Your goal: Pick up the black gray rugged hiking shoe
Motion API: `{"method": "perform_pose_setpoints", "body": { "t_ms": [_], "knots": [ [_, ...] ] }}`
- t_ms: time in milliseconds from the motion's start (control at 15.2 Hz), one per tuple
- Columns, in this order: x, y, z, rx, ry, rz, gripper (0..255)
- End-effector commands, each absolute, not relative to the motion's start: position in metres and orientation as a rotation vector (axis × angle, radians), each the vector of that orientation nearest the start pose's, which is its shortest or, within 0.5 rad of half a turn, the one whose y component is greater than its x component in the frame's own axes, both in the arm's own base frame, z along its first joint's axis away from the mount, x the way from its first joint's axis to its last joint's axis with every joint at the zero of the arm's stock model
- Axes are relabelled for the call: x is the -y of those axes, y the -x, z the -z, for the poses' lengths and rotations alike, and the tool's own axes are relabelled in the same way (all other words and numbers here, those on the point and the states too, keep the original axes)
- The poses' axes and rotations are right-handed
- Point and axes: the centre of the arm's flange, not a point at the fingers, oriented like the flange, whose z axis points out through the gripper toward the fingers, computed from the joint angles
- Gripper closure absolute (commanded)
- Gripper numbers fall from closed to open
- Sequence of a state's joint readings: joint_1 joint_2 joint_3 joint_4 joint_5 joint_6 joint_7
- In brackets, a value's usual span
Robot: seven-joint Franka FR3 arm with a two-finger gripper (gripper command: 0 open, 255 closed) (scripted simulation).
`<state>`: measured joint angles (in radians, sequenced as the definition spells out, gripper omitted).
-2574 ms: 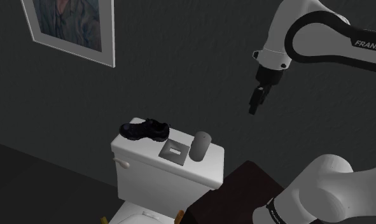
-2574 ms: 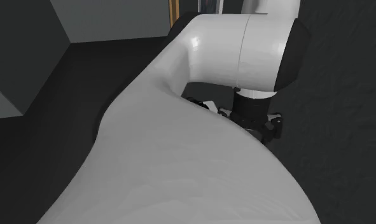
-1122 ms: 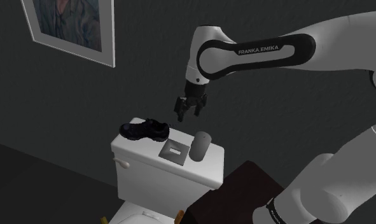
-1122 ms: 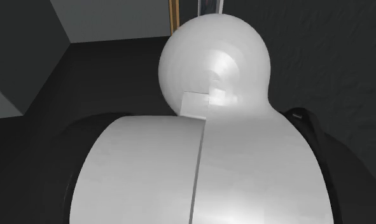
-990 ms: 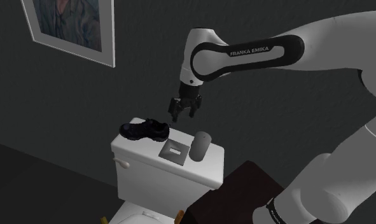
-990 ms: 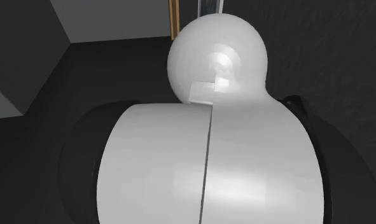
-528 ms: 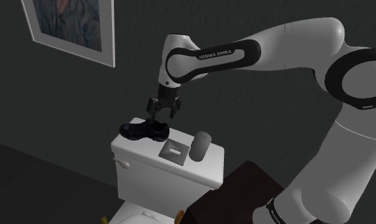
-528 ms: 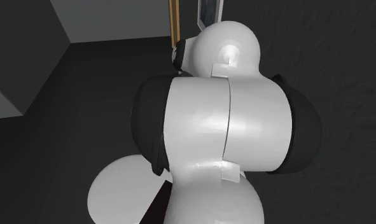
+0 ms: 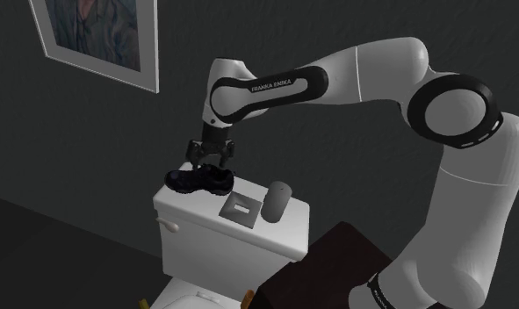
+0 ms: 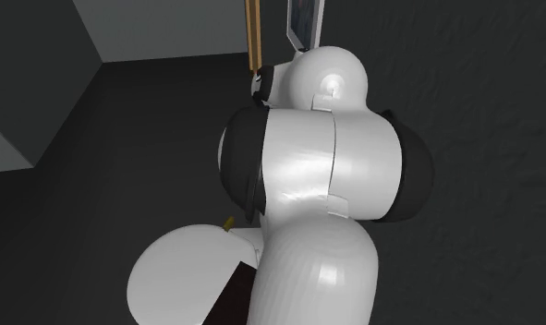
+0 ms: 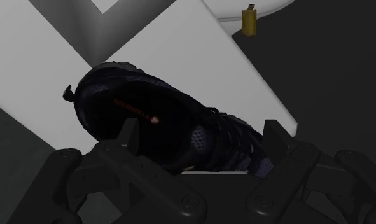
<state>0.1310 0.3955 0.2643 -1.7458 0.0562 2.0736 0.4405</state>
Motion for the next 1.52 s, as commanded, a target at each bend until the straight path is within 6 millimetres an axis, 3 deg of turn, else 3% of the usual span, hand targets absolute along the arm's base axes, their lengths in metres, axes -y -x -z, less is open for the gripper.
{"method": "perform_pose_setpoints", "body": {
  "t_ms": [0,132,264,330,924,1452],
  "knots": [
    [-0.238,-0.601,-0.340,-0.138,3.019,-0.168,0],
    [-0.238,-0.601,-0.327,-0.138,3.019,-0.168,0],
    [-0.238,-0.601,-0.327,-0.138,3.019,-0.168,0],
    [-0.238,-0.601,-0.326,-0.138,3.019,-0.168,255],
    [-0.238,-0.601,-0.327,-0.138,3.019,-0.168,255],
    [-0.238,-0.601,-0.369,-0.138,3.019,-0.168,255]
  ]
}}
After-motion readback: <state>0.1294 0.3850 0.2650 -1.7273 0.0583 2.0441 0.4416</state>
